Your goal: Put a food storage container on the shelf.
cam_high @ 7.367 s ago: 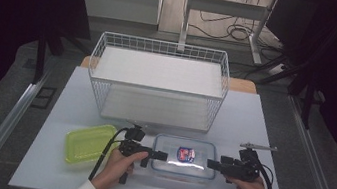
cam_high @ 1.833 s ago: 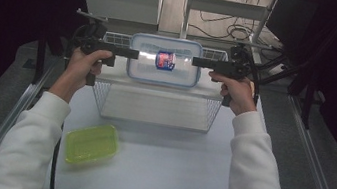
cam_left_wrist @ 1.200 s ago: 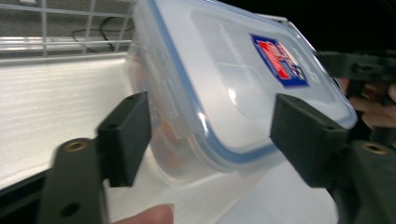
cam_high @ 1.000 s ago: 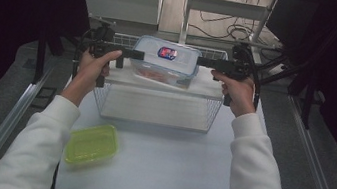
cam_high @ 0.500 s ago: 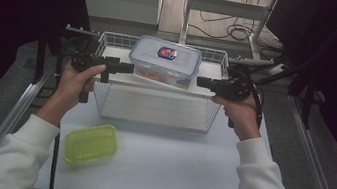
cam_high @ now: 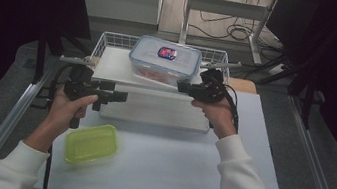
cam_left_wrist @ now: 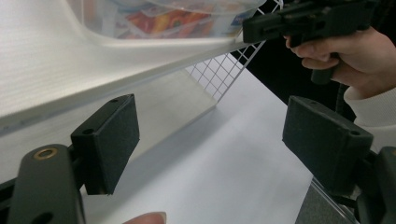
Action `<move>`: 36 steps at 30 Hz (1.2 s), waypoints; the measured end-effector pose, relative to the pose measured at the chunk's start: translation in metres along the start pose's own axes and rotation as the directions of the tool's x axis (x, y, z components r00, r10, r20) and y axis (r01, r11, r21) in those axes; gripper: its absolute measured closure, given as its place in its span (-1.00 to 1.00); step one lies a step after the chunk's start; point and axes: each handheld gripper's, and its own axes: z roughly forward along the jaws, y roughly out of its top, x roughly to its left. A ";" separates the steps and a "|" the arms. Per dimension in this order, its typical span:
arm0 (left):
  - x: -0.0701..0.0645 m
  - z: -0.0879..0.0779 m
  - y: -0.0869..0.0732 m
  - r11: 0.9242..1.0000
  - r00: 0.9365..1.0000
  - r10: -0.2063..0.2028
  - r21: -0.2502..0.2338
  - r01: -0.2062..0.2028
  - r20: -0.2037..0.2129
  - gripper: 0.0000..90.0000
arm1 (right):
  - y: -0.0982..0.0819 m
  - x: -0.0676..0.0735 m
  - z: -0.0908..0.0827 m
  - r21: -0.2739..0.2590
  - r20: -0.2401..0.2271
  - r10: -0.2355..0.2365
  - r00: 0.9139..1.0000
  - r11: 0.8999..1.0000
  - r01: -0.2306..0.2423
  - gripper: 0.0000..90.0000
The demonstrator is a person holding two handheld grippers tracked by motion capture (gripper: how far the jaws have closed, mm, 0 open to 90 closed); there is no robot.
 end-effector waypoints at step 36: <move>0.003 -0.001 -0.044 0.999 0.999 -0.033 -0.004 0.033 0.001 -0.61 | -0.029 -0.006 -0.021 -0.052 0.007 0.044 0.999 0.998 -0.043 0.98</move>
